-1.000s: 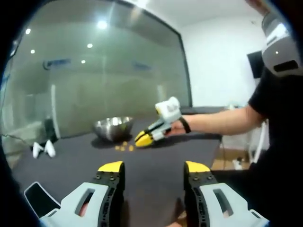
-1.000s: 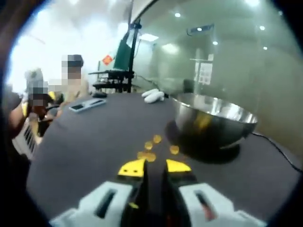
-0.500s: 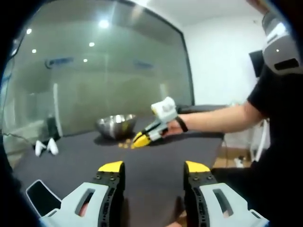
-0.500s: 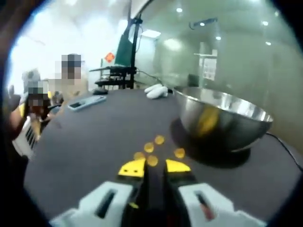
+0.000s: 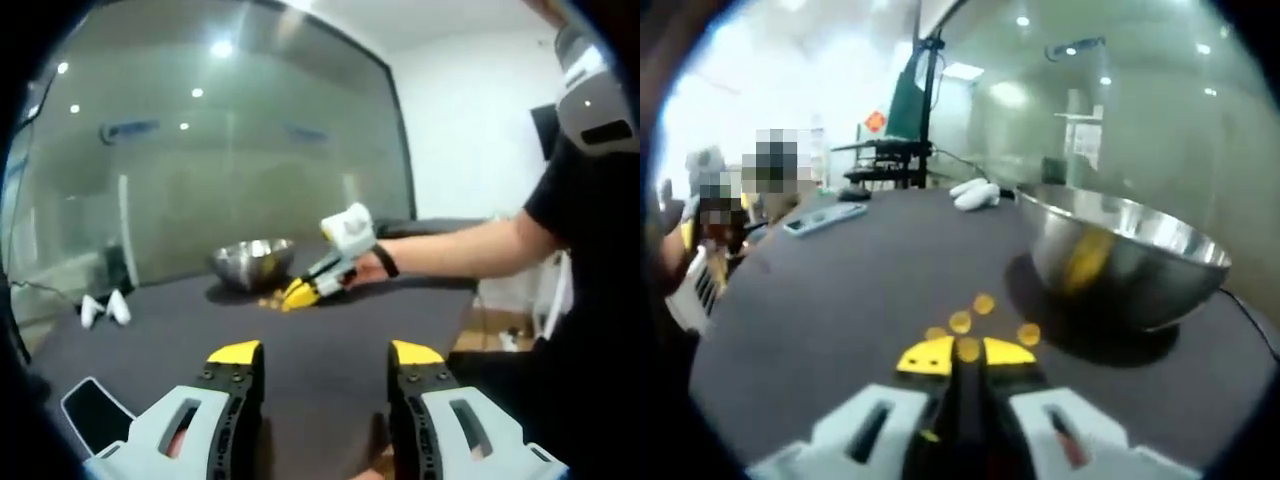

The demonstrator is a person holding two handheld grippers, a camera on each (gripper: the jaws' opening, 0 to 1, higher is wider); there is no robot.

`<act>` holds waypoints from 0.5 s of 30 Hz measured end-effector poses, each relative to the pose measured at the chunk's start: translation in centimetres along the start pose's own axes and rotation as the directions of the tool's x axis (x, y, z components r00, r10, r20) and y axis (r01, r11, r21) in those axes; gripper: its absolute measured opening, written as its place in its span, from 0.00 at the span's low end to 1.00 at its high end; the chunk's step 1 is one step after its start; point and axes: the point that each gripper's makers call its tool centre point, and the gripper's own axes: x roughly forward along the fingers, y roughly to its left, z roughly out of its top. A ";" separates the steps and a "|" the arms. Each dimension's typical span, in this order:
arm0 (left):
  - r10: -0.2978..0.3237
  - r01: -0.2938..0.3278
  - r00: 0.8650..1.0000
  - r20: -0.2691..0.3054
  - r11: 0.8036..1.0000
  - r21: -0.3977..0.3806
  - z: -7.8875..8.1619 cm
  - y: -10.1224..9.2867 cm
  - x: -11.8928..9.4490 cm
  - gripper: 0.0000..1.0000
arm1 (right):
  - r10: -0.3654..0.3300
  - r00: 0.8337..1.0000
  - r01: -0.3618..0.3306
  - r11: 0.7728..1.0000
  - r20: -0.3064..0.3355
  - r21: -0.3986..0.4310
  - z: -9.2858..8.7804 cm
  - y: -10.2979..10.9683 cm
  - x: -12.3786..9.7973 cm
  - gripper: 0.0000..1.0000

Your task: Pick up the QQ candy scattered on the table and place it into the stainless steel bowl on the table

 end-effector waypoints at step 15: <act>-0.014 0.014 1.000 -0.006 1.000 0.021 0.3 -0.4 0.3 0.51 | -0.041 0.999 0.040 0.999 0.036 0.027 1.0 -0.6 -1.8 0.09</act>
